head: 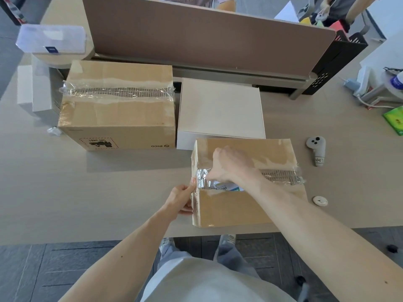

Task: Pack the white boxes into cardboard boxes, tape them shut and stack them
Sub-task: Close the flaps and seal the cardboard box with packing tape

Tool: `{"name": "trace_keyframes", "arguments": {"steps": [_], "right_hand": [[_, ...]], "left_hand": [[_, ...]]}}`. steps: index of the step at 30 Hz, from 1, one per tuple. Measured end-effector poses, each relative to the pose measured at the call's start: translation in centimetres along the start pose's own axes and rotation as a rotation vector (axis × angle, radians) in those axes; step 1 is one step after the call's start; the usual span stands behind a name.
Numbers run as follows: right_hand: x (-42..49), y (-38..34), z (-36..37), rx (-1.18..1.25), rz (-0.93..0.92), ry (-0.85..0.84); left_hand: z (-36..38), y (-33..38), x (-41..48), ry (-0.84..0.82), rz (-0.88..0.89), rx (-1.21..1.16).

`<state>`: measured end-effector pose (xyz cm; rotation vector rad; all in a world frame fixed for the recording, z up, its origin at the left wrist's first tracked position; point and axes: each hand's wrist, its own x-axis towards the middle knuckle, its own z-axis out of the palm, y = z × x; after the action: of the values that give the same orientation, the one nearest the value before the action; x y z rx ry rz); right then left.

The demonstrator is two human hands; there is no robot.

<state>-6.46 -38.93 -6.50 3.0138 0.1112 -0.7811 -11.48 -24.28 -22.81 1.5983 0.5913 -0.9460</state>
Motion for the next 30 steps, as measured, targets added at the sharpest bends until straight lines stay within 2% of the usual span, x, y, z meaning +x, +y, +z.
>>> {"name": "trace_keyframes", "arguments": {"steps": [3,6,8,10,14,17,23,26,30], "right_hand": [[0.1,-0.4,0.0,-0.012,-0.014,0.004],[0.1,-0.5,0.1,-0.003,-0.012,0.007],[-0.1,-0.3,0.1,0.004,-0.008,0.009],[-0.4,-0.1,0.0,0.019,-0.001,0.008],[-0.9,0.1,-0.3,0.045,-0.014,0.031],[-1.1,0.2,-0.4,0.059,-0.048,0.033],[-1.3,1.2,-0.3,0.068,-0.137,0.072],[-0.9,2.9,0.3,0.338,-0.132,-0.007],[-1.4,7.6,1.3,0.809,-0.245,-0.183]], "left_hand": [[-0.1,0.2,0.0,-0.029,0.001,0.118],[0.1,1.0,0.0,0.156,0.17,0.133],[0.4,2.5,-0.6,0.286,0.341,-0.04],[1.1,4.5,-1.2,0.271,0.493,-0.137],[3.0,6.6,-1.9,0.149,0.742,0.012],[2.9,6.3,-0.8,0.134,0.805,0.046],[3.3,6.6,-1.0,0.194,0.82,0.109],[3.3,7.2,-1.8,0.249,0.774,0.192],[3.5,7.6,-2.6,0.303,0.781,0.28]]}}
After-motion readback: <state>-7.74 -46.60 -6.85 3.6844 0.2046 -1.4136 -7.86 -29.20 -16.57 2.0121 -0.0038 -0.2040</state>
